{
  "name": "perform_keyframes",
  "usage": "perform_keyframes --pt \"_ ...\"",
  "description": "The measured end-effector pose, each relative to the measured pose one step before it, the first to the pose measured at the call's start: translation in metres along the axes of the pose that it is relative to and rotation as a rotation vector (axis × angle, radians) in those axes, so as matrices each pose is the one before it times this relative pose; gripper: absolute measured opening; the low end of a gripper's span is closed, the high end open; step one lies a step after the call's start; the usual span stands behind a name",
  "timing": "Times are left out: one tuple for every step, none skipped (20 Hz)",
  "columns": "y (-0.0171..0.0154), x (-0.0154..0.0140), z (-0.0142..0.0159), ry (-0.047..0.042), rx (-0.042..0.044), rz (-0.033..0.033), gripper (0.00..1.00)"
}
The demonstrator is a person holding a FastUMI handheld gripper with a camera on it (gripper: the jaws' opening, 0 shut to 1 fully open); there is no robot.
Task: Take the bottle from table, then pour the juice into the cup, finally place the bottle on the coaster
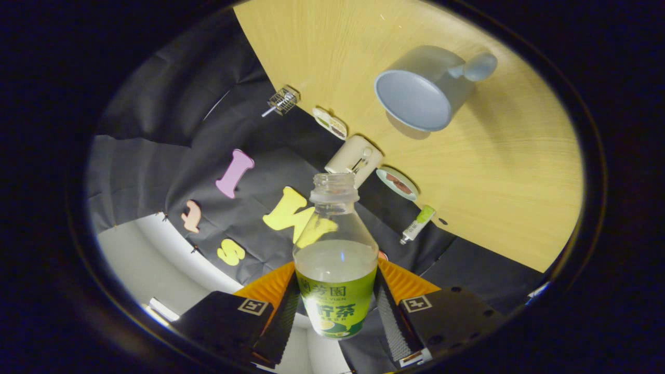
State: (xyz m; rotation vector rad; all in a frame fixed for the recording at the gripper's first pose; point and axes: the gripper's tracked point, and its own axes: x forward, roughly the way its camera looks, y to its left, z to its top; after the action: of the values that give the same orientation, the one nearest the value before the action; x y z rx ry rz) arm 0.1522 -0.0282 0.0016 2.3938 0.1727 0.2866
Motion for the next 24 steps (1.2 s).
perform_keyframes --pt "0.00212 -0.00046 -0.00128 0.00555 0.00184 -0.00402 0.78" --pt "0.00267 0.0009 -0.00214 0.01067 0.00492 0.00006 0.78" --pt "0.0008 0.00024 -0.00125 0.00795 0.00439 0.00501 0.78" --pt "-0.00044 -0.00046 0.00031 -0.00075 0.0028 -0.00362 0.78" --pt "-0.00368 -0.00071 -0.00006 -0.00007 0.00013 -0.01313 0.78" --pt "-0.00343 -0.00088 -0.00202 -0.0009 -0.00598 -0.00976 0.78" --pt "0.00205 -0.00093 -0.00262 0.00145 -0.00995 0.00794 0.78" --pt "0.00139 0.00186 -0.00308 0.00533 -0.01822 0.0052 0.78" --pt "-0.00106 0.00045 -0.00063 0.0061 -0.0255 -0.00328 0.78" --pt "-0.00424 0.00284 -0.00096 0.00478 -0.02999 -0.0053 0.78" --pt "-0.00512 0.00167 -0.00174 0.00261 -0.03167 -0.01672 0.78" --pt "-0.00537 0.00061 0.00156 0.00123 -0.03457 -0.00939 0.78" --pt "-0.00177 -0.00014 0.00278 -0.00809 -0.04431 -0.00232 0.78" --pt "-0.00358 0.00084 0.003 -0.00815 -0.06306 -0.00496 0.78" --pt "-0.00657 0.00066 0.00104 -0.00381 -0.07895 -0.01434 0.78" --pt "-0.01133 0.00002 0.00185 -0.00399 -0.08739 -0.03591 0.78" --pt "-0.01046 -0.00301 0.00306 -0.00653 -0.09229 -0.04381 0.78" --pt "-0.01219 0.00028 0.00297 -0.00539 -0.09261 -0.04737 0.78" --pt "-0.00959 0.00115 -0.00065 -0.00556 -0.0816 -0.04181 0.78" --pt "-0.00844 0.0007 0.00009 -0.00216 -0.06631 -0.02644 0.78" --pt "-0.00405 -0.00038 -0.0003 -0.00367 -0.05091 -0.01759 0.79" --pt "-0.00529 0.00023 0.00001 -0.00164 -0.04137 -0.01505 0.78" --pt "-0.00577 -0.00077 0.00053 -0.01151 -0.03274 -0.01682 0.79" --pt "-0.00503 0.00147 0.00055 -0.00921 -0.03316 -0.01737 0.78"
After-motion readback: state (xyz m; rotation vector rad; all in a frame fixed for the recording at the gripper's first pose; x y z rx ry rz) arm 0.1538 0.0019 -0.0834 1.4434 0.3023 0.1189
